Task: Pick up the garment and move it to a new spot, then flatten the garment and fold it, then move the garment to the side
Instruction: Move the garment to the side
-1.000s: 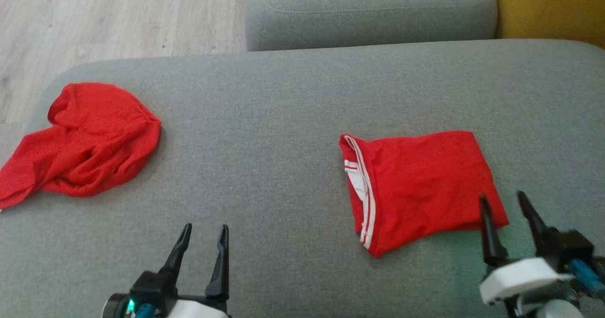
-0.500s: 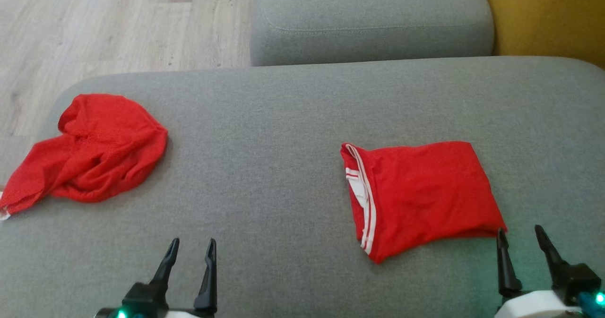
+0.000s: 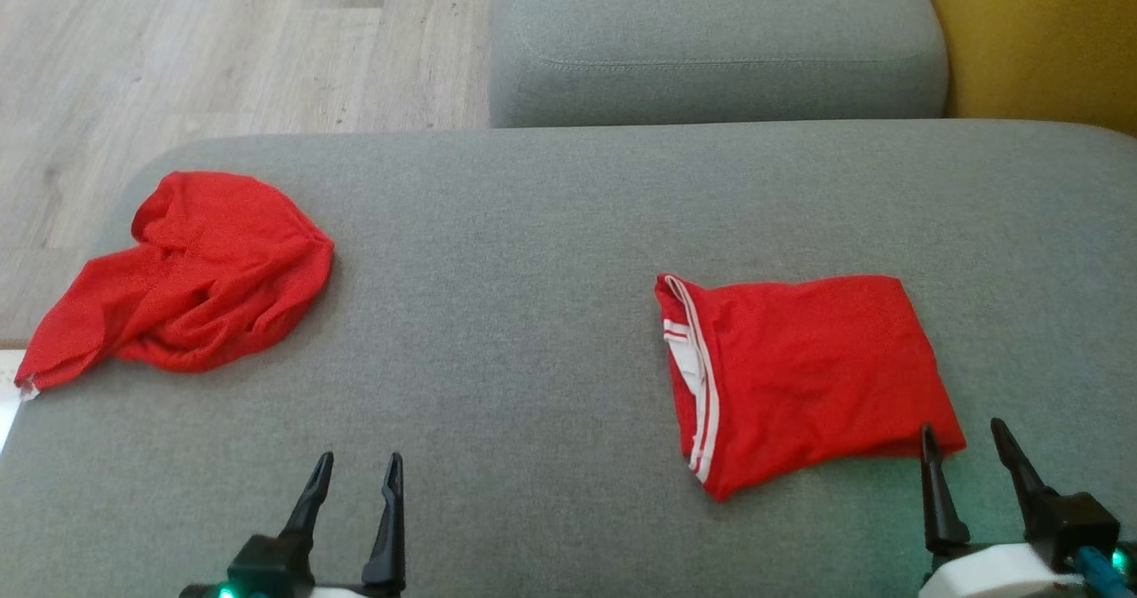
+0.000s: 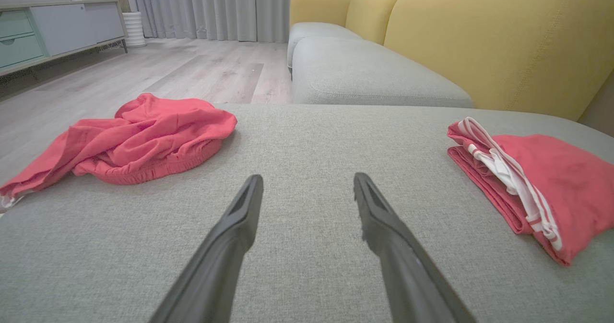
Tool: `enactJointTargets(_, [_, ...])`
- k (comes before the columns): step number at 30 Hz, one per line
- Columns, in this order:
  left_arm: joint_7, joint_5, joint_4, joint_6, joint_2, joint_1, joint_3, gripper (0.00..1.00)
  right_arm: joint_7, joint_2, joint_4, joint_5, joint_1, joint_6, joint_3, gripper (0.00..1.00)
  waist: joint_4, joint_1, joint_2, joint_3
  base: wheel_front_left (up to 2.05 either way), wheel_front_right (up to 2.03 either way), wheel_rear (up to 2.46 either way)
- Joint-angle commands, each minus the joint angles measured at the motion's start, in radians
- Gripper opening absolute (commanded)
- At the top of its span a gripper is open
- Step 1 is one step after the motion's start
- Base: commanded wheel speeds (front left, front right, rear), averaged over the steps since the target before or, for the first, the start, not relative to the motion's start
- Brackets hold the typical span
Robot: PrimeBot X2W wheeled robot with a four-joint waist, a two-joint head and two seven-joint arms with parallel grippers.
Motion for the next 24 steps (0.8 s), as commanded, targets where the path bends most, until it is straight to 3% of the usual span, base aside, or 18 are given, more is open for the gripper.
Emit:
enactJointTargets(1, [-0.012,0.006,-0.028,0.002,-0.007,-0.028,0.041,1.00,-0.014,-0.020,-0.035,0.009,-0.025,0.007,0.024,1.00,0.002,0.0000,0.0000,0.001,0.00,0.00,0.00])
enactJointTargets(7, [-0.012,0.007,-0.036,0.002,-0.007,-0.029,0.045,1.00,-0.013,-0.030,-0.032,0.055,-0.073,0.007,0.037,1.00,0.001,0.0000,0.0000,0.015,0.00,0.00,0.00])
enactJointTargets(12, [-0.012,0.015,-0.031,-0.003,-0.007,-0.039,0.042,1.00,0.240,-0.117,-0.013,0.232,-0.235,0.007,0.045,1.00,0.001,0.0000,0.0000,0.052,0.00,0.00,0.00])
enactJointTargets(18, [-0.012,0.016,-0.034,-0.011,-0.007,-0.081,0.020,1.00,0.591,-0.195,0.066,0.319,-0.375,0.007,0.046,1.00,0.038,0.0000,0.0000,0.129,0.00,0.00,0.00])
enactJointTargets(24, [-0.012,0.024,-0.033,-0.021,-0.007,-0.122,0.010,1.00,0.718,-0.211,0.172,0.329,-0.462,0.007,0.022,1.00,0.087,0.0000,0.0000,0.189,0.00,0.00,0.00])
